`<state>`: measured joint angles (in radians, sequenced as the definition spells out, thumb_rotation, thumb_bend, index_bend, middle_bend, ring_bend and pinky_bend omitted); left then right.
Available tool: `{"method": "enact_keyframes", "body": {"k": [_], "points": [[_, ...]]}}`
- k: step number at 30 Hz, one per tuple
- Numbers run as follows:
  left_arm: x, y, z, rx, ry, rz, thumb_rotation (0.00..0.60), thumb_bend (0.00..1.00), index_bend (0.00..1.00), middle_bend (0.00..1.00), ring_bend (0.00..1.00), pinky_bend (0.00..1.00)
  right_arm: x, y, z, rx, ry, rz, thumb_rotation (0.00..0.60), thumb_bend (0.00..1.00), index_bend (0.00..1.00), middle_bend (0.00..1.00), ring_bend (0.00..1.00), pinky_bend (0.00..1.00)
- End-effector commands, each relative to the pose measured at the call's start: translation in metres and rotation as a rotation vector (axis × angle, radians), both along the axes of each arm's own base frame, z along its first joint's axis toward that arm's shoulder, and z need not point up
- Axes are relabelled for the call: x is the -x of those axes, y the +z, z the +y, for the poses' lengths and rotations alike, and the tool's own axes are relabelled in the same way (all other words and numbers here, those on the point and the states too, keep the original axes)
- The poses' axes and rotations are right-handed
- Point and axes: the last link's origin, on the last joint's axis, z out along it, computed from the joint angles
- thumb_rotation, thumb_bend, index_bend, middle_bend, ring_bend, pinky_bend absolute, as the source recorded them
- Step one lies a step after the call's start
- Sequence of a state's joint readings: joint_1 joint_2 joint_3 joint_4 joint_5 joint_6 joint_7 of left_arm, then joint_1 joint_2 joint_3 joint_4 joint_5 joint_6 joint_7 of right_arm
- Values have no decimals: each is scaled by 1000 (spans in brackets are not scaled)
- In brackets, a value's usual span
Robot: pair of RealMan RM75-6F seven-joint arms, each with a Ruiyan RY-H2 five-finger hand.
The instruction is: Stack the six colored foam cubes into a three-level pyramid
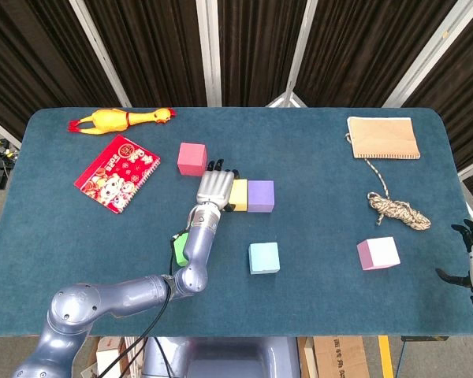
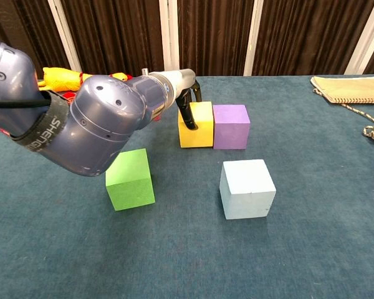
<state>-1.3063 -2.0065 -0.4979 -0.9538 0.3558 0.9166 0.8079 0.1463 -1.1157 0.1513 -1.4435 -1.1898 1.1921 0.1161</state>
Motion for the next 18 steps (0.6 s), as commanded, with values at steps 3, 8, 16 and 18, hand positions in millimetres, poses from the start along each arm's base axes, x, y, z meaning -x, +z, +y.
{"method": "enact_keyframes", "body": {"k": [3, 8, 16, 18], "points": [[0, -2, -1, 3, -2, 3, 600, 339, 328, 341, 47, 9, 0, 0, 0, 0, -1, 1, 600, 180, 182, 99, 76, 39], [-1, -3, -1, 6, -4, 4, 600, 336, 324, 311, 47, 6, 0, 1, 0, 3, 0, 1, 600, 180, 182, 99, 76, 39], [-2, -4, -2, 9, -5, 0, 600, 330, 316, 288, 47, 0, 1, 1, 0, 4, -2, 0, 600, 180, 182, 99, 76, 40], [-3, -4, -2, 10, -7, 0, 600, 330, 315, 287, 47, 0, 1, 2, 0, 5, -1, 1, 600, 181, 182, 99, 76, 39]]}}
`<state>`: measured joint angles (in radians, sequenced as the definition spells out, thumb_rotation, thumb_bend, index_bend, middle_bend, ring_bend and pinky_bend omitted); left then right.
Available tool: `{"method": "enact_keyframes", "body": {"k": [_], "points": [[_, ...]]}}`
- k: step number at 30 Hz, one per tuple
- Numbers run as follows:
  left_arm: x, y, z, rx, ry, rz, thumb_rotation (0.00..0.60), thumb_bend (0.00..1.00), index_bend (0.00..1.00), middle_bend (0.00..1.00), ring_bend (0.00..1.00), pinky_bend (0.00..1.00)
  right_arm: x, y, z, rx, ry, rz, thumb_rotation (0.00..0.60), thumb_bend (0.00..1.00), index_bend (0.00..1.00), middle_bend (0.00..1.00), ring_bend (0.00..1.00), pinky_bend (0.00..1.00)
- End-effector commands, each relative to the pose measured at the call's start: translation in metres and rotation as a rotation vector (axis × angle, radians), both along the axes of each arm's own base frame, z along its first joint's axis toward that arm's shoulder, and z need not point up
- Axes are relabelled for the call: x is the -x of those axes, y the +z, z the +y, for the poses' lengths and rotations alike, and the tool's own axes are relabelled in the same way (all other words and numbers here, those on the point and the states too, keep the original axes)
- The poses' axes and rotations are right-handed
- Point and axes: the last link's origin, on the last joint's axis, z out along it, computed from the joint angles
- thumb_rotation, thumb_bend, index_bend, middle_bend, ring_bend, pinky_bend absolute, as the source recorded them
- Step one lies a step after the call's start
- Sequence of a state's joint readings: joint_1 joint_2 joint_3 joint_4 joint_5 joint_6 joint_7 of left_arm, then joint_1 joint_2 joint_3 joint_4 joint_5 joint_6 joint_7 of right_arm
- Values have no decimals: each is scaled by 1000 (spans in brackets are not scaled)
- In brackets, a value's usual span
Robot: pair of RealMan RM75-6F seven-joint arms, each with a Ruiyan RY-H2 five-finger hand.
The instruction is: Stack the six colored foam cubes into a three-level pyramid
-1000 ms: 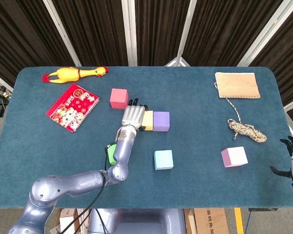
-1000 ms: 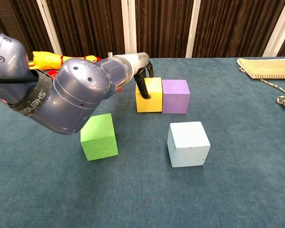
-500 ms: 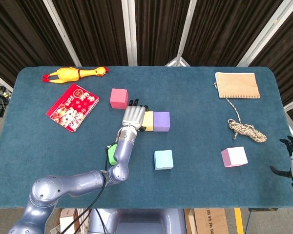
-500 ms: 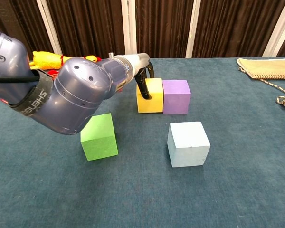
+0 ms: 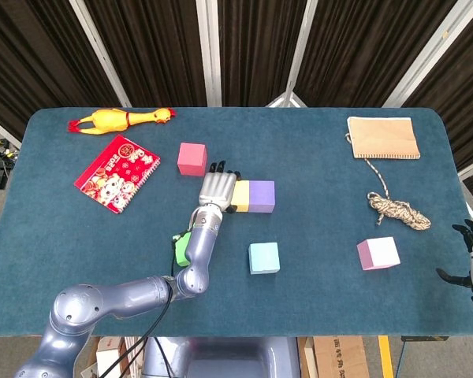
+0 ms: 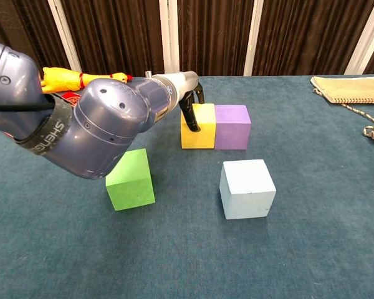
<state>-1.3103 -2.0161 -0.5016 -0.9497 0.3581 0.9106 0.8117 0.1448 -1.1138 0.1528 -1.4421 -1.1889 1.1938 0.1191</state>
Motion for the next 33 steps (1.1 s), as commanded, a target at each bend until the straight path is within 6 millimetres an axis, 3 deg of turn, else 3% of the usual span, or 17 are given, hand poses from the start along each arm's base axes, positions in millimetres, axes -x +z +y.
{"method": "enact_keyframes", "body": {"k": [1, 26, 33], "points": [[0, 0, 0, 0, -1, 2, 600, 330, 315, 287, 47, 0, 0, 0, 0, 0, 1, 1, 600, 181, 182, 99, 76, 39], [-1, 0, -2, -5, 8, 10, 600, 321, 287, 269, 37, 0, 0, 1, 0, 0, -1, -3, 600, 181, 182, 99, 76, 40], [-1, 0, -1, -21, 7, 7, 600, 321, 288, 310, 37, 0, 1, 0, 0, -1, -3, -5, 600, 180, 182, 99, 76, 40]]}}
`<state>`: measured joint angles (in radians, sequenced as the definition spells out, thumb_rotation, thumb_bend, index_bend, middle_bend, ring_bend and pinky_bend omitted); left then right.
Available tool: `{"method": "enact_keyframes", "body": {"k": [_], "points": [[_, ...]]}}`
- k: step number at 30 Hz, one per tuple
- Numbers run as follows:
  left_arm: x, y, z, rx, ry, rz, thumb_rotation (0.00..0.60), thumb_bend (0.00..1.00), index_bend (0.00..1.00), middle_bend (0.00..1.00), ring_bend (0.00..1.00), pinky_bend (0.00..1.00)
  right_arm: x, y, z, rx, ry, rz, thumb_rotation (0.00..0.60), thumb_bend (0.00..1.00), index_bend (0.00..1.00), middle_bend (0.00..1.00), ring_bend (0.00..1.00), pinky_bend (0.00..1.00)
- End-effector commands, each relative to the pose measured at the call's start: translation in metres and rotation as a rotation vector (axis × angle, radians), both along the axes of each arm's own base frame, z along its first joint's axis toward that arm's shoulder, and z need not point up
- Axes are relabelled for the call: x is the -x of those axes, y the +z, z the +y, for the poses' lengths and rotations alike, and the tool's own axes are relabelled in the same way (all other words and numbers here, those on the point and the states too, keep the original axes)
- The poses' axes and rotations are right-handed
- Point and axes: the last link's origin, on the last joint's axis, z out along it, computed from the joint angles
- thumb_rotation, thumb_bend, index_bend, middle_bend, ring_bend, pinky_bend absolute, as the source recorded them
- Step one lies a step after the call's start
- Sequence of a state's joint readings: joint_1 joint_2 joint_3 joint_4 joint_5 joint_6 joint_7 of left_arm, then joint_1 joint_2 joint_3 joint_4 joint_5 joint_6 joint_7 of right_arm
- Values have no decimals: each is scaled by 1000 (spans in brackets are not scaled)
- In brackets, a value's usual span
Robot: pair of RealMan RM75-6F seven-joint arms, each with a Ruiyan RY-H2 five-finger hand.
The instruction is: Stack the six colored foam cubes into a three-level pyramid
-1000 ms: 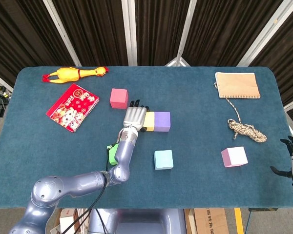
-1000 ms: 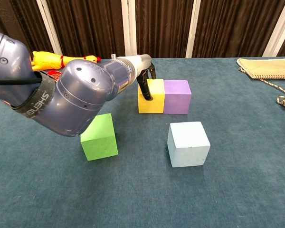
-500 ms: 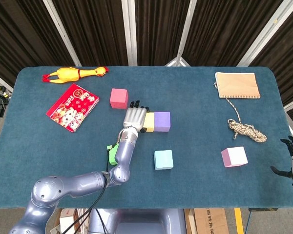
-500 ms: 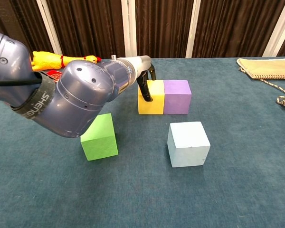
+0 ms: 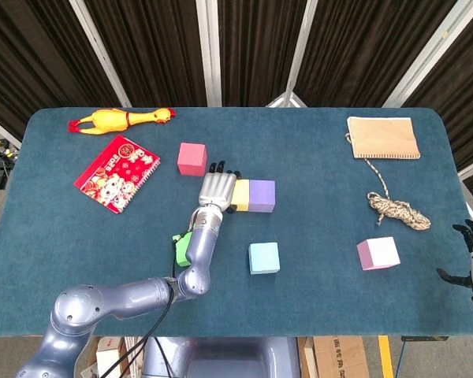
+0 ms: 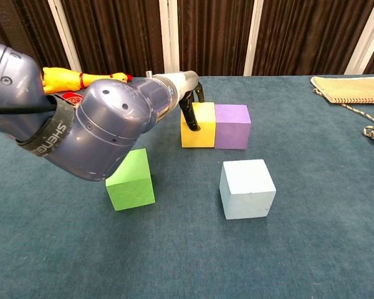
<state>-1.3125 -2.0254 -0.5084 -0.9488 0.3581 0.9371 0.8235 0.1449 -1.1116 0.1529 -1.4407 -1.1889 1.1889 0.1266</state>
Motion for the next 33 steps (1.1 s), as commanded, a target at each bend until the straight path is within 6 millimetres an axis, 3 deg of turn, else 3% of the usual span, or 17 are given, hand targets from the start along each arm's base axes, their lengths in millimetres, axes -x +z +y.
{"method": "enact_keyframes", "body": {"k": [1, 26, 33], "points": [[1, 0, 0, -6, 1, 2, 600, 321, 288, 312, 37, 0, 0, 0, 0, 0, -1, 0, 600, 180, 182, 99, 76, 39], [2, -2, 2, 6, 12, -3, 600, 321, 286, 297, 37, 0, 1, -1, -1, 0, -4, 1, 600, 180, 182, 99, 76, 40], [-1, -4, 1, 9, 3, -5, 600, 273, 283, 277, 37, 0, 1, -1, -1, -3, -3, 2, 600, 180, 182, 99, 76, 39]]}}
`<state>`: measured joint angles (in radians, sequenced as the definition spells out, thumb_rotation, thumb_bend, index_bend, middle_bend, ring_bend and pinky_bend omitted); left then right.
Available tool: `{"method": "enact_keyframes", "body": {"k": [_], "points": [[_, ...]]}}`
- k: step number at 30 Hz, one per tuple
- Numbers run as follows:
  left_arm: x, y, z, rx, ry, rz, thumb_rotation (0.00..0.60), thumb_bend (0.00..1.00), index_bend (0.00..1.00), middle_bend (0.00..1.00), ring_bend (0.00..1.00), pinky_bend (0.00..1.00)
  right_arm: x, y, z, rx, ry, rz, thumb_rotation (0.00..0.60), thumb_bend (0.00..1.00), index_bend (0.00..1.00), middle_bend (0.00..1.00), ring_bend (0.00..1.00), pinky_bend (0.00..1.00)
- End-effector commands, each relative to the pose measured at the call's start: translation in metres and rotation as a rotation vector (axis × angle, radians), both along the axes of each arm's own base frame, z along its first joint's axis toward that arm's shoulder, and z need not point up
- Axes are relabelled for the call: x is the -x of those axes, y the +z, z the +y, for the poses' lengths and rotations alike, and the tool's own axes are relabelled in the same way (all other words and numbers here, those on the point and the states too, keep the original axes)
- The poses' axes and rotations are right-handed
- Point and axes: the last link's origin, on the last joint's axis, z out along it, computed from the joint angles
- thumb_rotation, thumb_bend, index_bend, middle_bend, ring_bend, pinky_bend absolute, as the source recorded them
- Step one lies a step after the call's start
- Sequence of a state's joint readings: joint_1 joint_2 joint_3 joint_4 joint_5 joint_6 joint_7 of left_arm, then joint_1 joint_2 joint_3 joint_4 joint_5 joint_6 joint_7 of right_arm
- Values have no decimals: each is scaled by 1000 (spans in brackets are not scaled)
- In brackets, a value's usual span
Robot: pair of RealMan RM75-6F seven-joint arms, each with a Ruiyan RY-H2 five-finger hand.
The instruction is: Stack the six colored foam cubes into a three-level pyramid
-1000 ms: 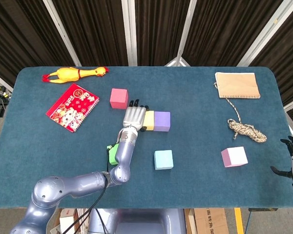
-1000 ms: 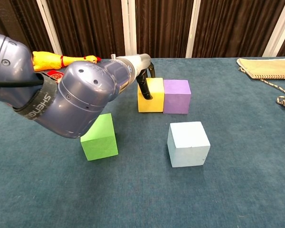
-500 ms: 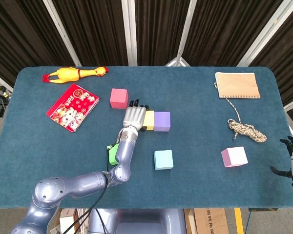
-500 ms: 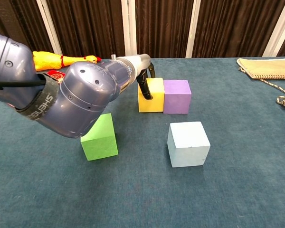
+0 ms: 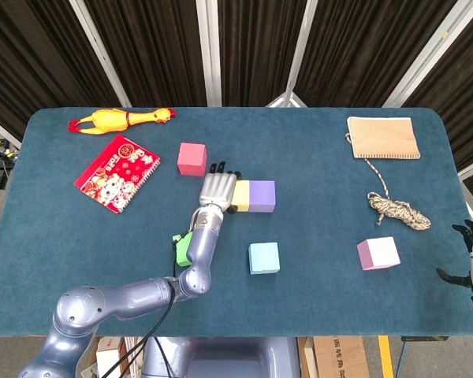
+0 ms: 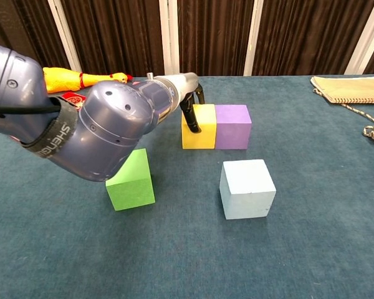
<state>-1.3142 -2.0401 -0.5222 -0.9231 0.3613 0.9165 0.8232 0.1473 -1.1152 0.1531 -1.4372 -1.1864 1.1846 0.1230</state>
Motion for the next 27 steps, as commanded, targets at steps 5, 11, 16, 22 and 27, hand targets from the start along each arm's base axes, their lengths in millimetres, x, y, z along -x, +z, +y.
{"method": "enact_keyframes", "body": {"k": [5, 11, 16, 22, 27], "points": [[0, -1, 0, 4, 0, 0, 600, 249, 280, 272, 37, 0, 0, 0, 0, -1, -2, 0, 600, 181, 182, 99, 76, 39], [0, 0, 1, 1, 1, 2, 600, 244, 279, 256, 29, 0, 0, 1, 0, 1, -4, -1, 600, 180, 182, 99, 76, 40], [0, 1, 0, 2, 0, 5, 600, 244, 272, 208, 1, 0, 0, 0, 0, -1, -5, -1, 600, 180, 182, 99, 76, 39], [0, 3, 1, 1, -4, 19, 600, 243, 233, 68, 0, 0, 0, 0, 0, -3, -4, -3, 600, 180, 182, 99, 76, 39], [0, 4, 1, 9, -10, 37, 600, 244, 213, 32, 0, 0, 0, 0, 0, -6, -6, -6, 600, 180, 182, 99, 76, 40]]}}
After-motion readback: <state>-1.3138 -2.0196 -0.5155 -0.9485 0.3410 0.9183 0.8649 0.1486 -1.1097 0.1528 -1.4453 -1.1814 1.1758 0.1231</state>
